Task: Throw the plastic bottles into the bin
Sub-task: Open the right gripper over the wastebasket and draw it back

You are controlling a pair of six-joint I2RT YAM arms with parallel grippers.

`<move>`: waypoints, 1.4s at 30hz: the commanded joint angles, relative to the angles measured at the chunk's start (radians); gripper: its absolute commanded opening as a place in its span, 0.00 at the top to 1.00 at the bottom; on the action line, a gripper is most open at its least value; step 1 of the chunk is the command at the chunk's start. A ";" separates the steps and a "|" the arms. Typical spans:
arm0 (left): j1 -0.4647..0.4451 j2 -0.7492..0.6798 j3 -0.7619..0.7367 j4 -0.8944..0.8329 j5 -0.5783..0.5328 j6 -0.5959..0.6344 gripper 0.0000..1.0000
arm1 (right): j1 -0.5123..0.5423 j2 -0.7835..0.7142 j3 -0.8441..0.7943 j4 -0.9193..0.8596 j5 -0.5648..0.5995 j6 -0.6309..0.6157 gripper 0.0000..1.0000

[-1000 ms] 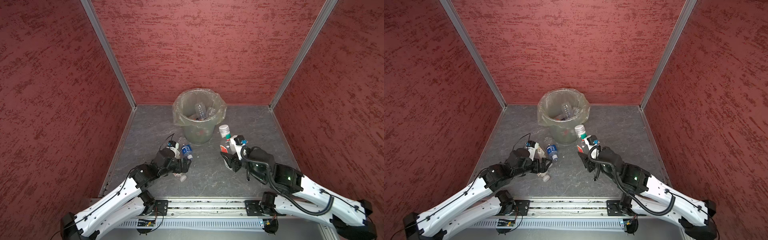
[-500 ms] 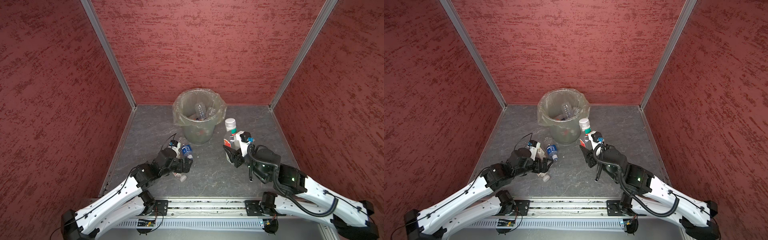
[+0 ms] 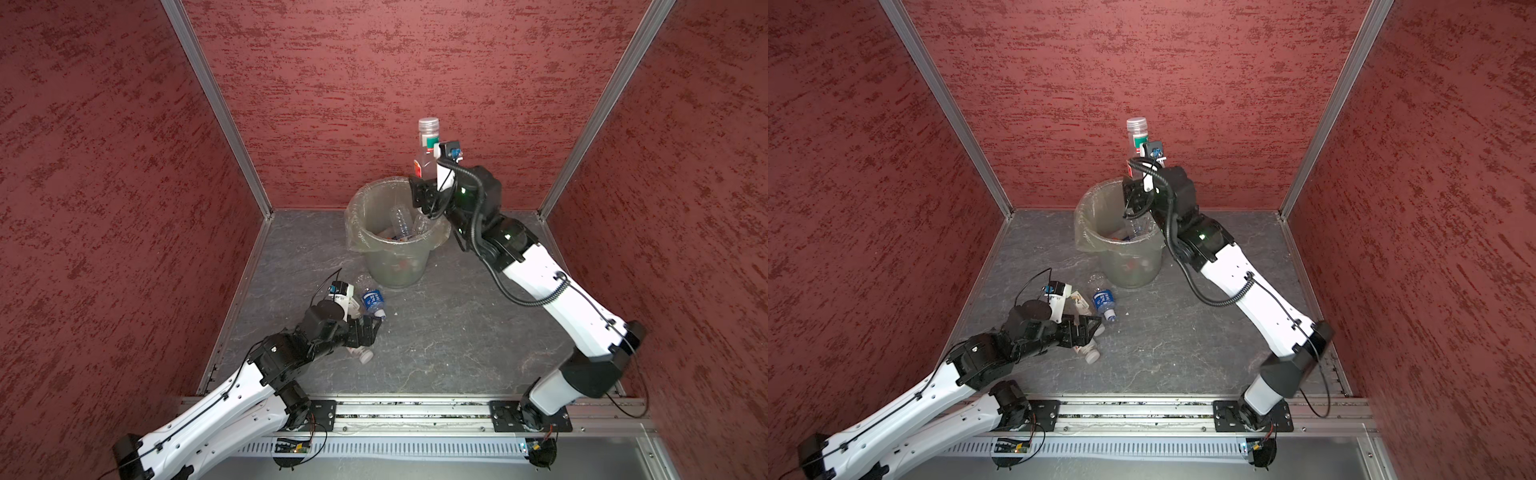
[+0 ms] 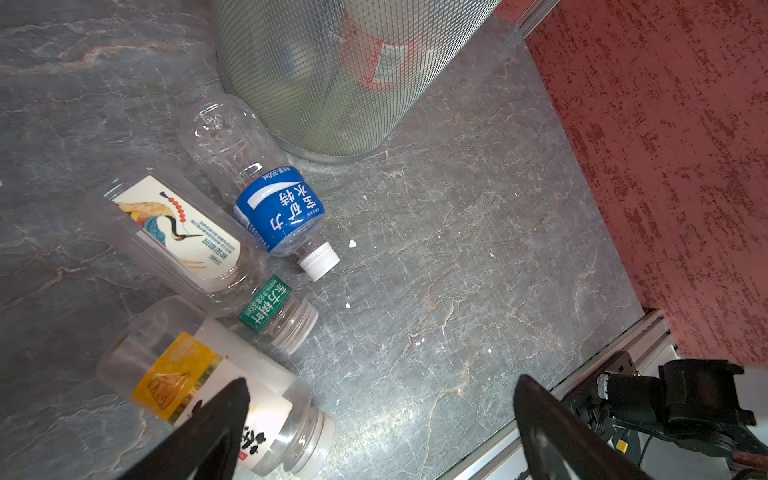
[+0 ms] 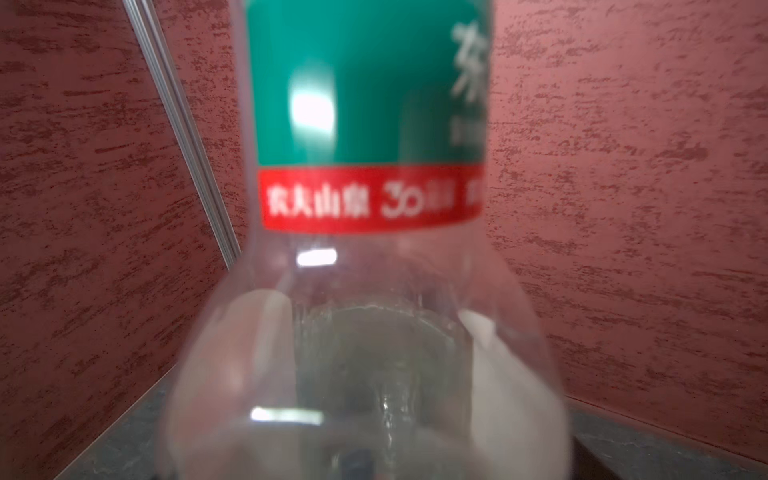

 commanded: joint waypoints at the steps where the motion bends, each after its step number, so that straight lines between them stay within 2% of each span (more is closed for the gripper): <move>1: -0.017 -0.055 -0.021 -0.066 -0.040 -0.040 0.01 | -0.005 0.069 0.114 -0.085 -0.103 0.024 0.01; 7: -0.022 -0.133 -0.043 -0.128 -0.059 -0.073 0.01 | -0.042 0.087 0.123 -0.089 -0.105 0.031 0.01; 16: -0.038 -0.147 -0.042 -0.191 -0.099 -0.096 0.01 | -0.043 -0.045 -0.006 -0.082 -0.105 0.039 0.01; 26: -0.050 -0.125 -0.045 -0.216 -0.141 -0.171 0.01 | -0.041 -0.223 -0.362 0.023 -0.091 0.097 0.01; 38: -0.064 -0.068 -0.074 -0.204 -0.162 -0.271 0.02 | -0.040 -0.398 -0.640 -0.008 -0.041 0.109 0.01; 42: -0.079 -0.062 -0.081 -0.228 -0.196 -0.321 0.02 | -0.040 -0.465 -0.742 -0.009 -0.049 0.124 0.05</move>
